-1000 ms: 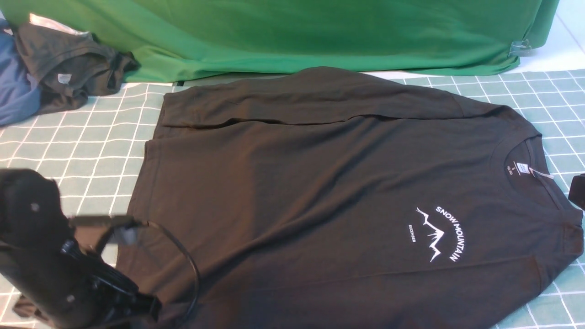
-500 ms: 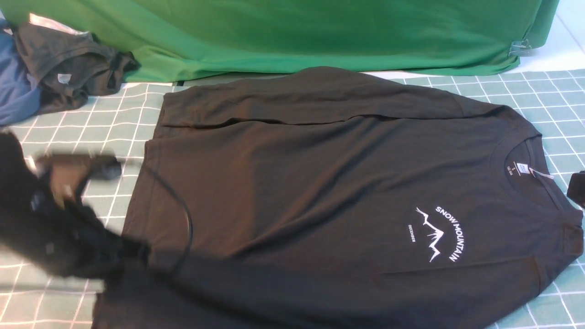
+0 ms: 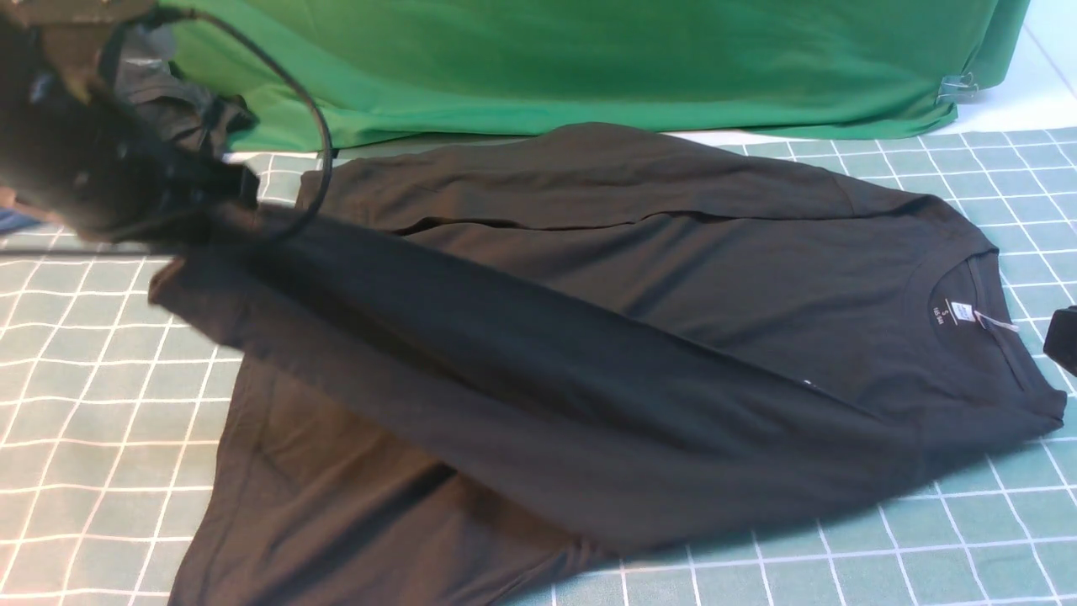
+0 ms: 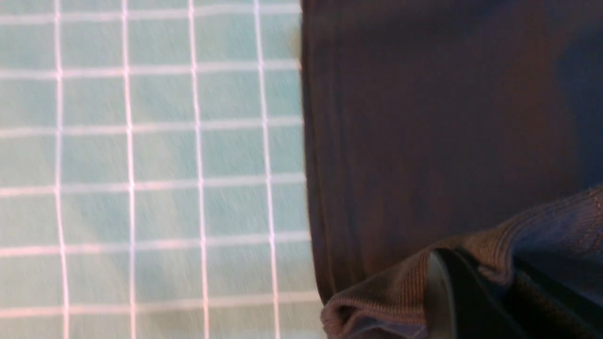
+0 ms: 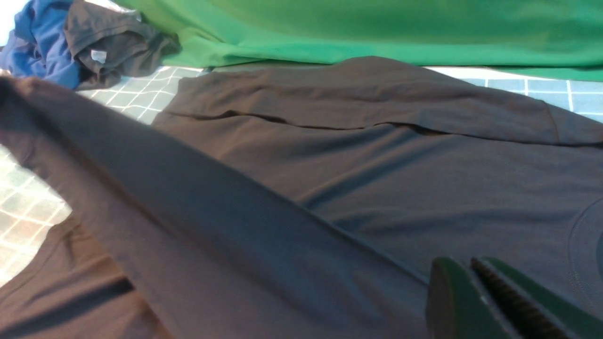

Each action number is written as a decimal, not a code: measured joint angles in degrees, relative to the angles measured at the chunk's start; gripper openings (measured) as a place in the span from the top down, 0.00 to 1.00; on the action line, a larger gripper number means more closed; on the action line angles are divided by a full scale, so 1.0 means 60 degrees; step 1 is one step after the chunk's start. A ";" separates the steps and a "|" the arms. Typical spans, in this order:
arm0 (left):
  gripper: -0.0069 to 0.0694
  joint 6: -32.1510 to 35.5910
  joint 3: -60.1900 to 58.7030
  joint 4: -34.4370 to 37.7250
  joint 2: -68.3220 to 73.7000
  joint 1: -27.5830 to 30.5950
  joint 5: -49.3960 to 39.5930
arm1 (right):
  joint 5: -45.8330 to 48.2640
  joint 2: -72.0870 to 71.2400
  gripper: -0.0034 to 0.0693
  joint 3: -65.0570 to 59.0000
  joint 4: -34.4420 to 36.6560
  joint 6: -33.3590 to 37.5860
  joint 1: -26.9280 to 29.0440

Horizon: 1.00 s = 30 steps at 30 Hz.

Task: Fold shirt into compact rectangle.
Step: 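Fold the left side of the black T-shirt inward over its body, then grab the top left corner of the dark shirt with the left gripper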

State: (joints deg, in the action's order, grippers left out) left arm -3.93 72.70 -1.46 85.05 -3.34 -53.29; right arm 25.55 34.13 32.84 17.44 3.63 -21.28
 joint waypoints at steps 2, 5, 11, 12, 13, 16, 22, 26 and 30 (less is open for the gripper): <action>0.90 -0.0034 0.0481 -0.0328 0.0694 0.0027 0.0146 | -0.0010 0.0000 0.90 0.0000 0.0000 0.0000 0.0000; 0.90 -0.0308 0.0914 -0.0752 0.1467 0.0059 0.0154 | -0.0017 0.0000 0.90 0.0000 0.0000 0.0000 0.0000; 0.90 -0.0217 0.1187 -0.0594 0.2489 0.0070 0.0269 | -0.0017 0.0000 0.90 0.0000 0.0000 0.0000 0.0000; 0.89 -0.0198 0.1187 -0.0554 0.2585 0.0070 0.0269 | -0.0017 0.0000 0.90 0.0000 0.0000 0.0000 0.0000; 0.89 -0.0176 0.1187 -0.0555 0.2664 0.0070 0.0260 | -0.0008 0.0000 0.90 0.0000 0.0000 -0.0033 0.0000; 0.84 -0.0152 0.1187 -0.0640 0.2781 0.0070 0.0278 | 0.0083 0.0000 0.90 0.0000 0.0000 -0.0103 0.0000; 0.60 -0.0206 0.1404 -0.1375 0.2782 0.0070 0.0094 | 0.1694 0.0767 0.90 0.0594 -0.0048 -0.0351 0.0000; 0.52 -0.0458 0.1882 -0.1403 0.2569 0.0078 -0.0892 | 0.3604 0.2221 0.90 0.1834 -0.0451 -0.0281 0.0000; 0.65 0.0336 0.1979 0.0663 0.1948 -0.0056 -0.1560 | 0.4306 0.3776 0.87 0.2812 -0.0817 0.0142 0.0000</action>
State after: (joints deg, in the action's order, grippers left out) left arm -1.91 84.57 2.52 96.73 -3.68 -62.65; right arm 51.39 56.79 49.71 12.53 4.48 -21.28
